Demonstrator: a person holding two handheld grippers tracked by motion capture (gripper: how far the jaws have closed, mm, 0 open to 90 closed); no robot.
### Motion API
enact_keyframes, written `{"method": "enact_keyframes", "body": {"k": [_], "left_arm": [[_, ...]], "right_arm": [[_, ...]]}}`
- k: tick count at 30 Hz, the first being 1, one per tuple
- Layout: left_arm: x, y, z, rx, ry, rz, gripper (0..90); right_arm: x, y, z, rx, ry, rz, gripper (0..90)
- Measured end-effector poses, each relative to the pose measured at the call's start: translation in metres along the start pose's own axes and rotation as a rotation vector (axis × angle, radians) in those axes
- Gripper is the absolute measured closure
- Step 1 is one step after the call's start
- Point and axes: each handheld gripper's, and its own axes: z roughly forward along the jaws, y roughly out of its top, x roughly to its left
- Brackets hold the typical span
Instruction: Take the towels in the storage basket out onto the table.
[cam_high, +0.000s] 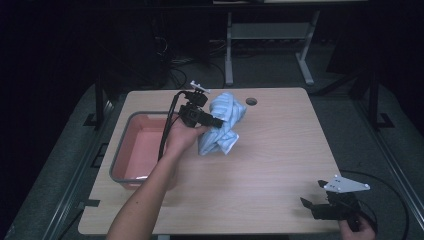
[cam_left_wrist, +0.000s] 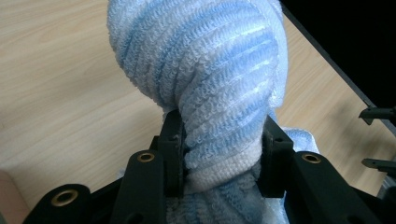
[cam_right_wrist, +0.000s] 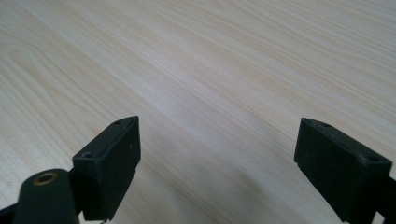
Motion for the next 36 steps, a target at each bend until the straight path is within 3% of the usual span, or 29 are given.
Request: {"method": "enact_keyframes", "body": {"k": [16,28,36], "left_arm": [[-0.009,0.01,0.032,0.036,0.005,0.018,60.6],[-0.019,0.012,0.054,0.047,-0.015,0.021,60.4],[-0.024,0.011,0.072,0.083,-0.028,0.035,60.4]], "right_arm": [[-0.003,-0.002,-0.003,-0.003,-0.007,0.016,13.9],[-0.002,-0.001,0.0,0.006,-0.001,0.009,13.9],[-0.003,-0.001,0.0,0.005,-0.001,0.006,13.9]]}}
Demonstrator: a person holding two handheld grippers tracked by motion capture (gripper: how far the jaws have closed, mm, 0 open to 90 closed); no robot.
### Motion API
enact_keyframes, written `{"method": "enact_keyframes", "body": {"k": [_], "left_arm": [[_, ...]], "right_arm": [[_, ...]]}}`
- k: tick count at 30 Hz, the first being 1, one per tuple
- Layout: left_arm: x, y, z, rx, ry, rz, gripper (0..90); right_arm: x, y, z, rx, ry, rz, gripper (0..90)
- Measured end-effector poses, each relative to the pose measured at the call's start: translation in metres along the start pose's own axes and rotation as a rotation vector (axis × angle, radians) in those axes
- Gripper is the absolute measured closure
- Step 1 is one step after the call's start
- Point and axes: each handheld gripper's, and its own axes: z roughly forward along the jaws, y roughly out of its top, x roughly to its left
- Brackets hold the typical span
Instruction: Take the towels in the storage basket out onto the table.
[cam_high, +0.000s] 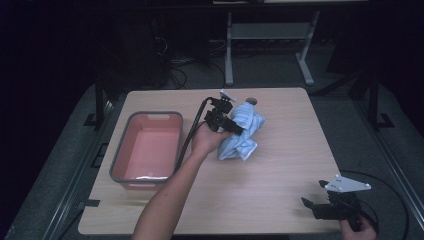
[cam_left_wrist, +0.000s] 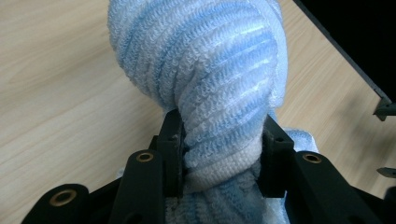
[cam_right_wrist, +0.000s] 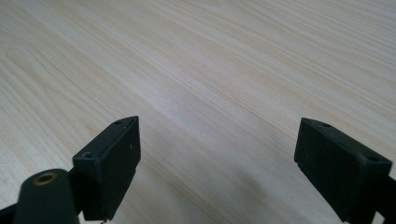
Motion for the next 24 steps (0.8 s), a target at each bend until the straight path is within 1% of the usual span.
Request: {"method": "enact_keyframes", "body": {"k": [5,6,8,9,10,14,16,17,19,24], "left_arm": [[-0.003,0.001,0.01,0.004,-0.005,0.005,60.4],[-0.004,0.001,0.013,-0.003,-0.009,-0.009,60.4],[-0.006,0.001,0.018,0.0,-0.01,-0.012,60.4],[-0.006,0.0,0.021,0.005,-0.01,-0.009,60.3],[-0.006,0.0,0.023,0.004,-0.013,-0.016,60.4],[-0.007,-0.001,0.031,0.023,-0.016,-0.005,60.4],[-0.009,-0.002,0.035,0.015,-0.021,-0.02,60.3],[-0.009,-0.002,0.036,0.02,-0.021,-0.014,60.3],[-0.011,-0.002,0.04,0.015,-0.027,-0.023,60.3],[-0.013,-0.003,0.047,0.026,-0.034,-0.013,60.1]], "right_arm": [[0.0,0.0,0.0,-0.001,0.001,0.003,13.9],[0.0,0.0,0.0,-0.002,0.001,0.004,13.9],[0.0,0.0,-0.001,-0.006,-0.002,-0.001,13.9],[0.0,-0.001,-0.001,-0.006,-0.001,0.004,13.9],[0.0,-0.001,-0.001,-0.003,0.001,0.008,13.9],[0.0,-0.001,-0.001,-0.008,0.001,0.001,13.9],[0.0,-0.001,-0.001,-0.008,0.001,-0.002,13.9],[0.0,0.0,-0.001,-0.004,0.002,-0.002,13.9],[0.0,0.0,-0.001,-0.003,0.002,-0.003,13.9],[0.0,0.0,-0.002,-0.003,0.002,-0.002,13.9]]}}
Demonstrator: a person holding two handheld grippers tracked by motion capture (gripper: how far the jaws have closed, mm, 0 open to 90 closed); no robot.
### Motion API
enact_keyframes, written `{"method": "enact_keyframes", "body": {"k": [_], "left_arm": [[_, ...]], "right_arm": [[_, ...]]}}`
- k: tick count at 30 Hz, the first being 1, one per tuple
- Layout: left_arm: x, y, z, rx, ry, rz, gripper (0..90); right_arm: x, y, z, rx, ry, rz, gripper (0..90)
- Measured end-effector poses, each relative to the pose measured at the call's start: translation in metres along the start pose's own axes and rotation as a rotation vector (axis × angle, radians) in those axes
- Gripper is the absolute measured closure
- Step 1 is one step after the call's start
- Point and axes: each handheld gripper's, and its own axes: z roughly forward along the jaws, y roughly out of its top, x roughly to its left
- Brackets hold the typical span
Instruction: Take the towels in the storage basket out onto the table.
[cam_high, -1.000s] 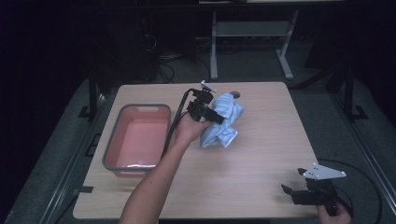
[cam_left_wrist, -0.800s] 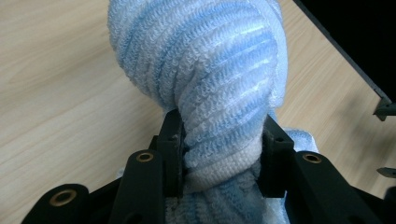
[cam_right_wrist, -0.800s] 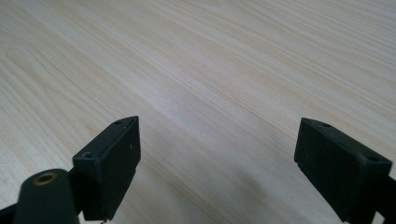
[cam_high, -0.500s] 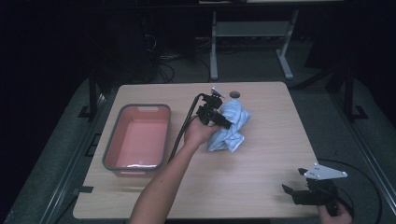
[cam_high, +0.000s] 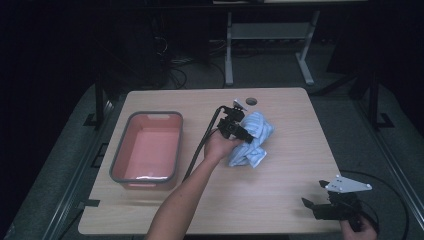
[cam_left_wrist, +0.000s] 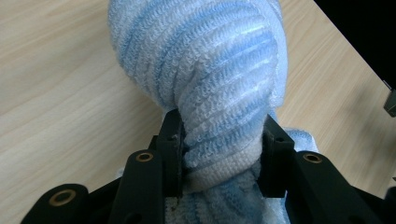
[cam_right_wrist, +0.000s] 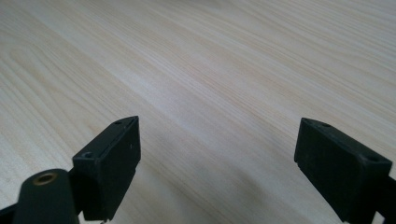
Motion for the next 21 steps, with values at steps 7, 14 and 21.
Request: {"method": "enact_keyframes", "body": {"k": [7,14,21], "left_arm": [[0.0,-0.005,0.01,0.007,-0.003,-0.008,59.8],[-0.002,-0.01,0.015,0.011,-0.01,-0.018,58.8],[-0.004,-0.015,0.02,-0.004,0.0,-0.014,56.5]], "right_arm": [[0.001,0.001,0.001,-0.007,-0.002,-0.011,13.9],[0.003,0.002,0.001,-0.005,0.001,-0.012,13.9],[0.006,0.002,0.002,0.0,0.002,-0.017,13.9]]}}
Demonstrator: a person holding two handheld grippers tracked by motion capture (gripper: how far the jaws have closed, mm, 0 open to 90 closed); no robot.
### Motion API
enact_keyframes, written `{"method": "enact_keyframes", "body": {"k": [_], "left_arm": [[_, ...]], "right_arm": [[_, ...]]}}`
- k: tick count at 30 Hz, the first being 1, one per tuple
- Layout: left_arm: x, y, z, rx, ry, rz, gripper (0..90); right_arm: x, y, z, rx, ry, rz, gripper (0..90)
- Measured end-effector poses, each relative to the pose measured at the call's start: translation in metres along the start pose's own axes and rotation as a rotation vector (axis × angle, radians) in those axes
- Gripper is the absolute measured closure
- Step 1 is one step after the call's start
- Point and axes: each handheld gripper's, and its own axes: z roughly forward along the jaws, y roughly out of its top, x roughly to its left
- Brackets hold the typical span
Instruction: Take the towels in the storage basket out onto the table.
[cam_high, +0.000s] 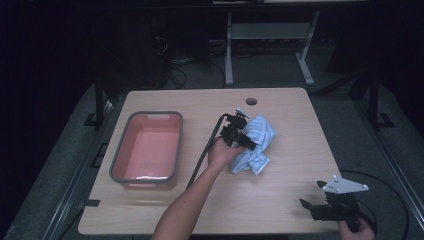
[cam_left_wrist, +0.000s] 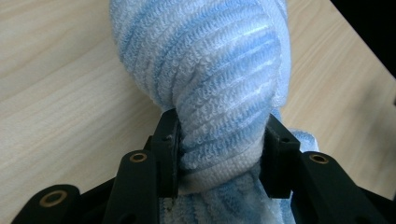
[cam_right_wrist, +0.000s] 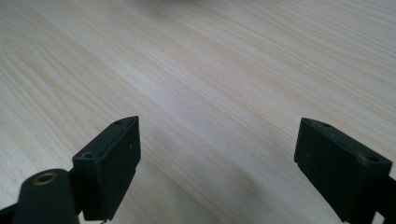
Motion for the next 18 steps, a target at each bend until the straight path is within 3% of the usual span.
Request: {"method": "enact_keyframes", "body": {"k": [7,18], "left_arm": [[0.003,-0.007,0.006,-0.003,0.009,-0.032,53.6],[0.001,-0.013,0.009,0.005,0.0,-0.015,47.2]], "right_arm": [[0.001,0.0,0.001,0.006,-0.007,-0.006,13.9],[0.002,0.001,0.003,0.009,-0.011,-0.005,13.9]]}}
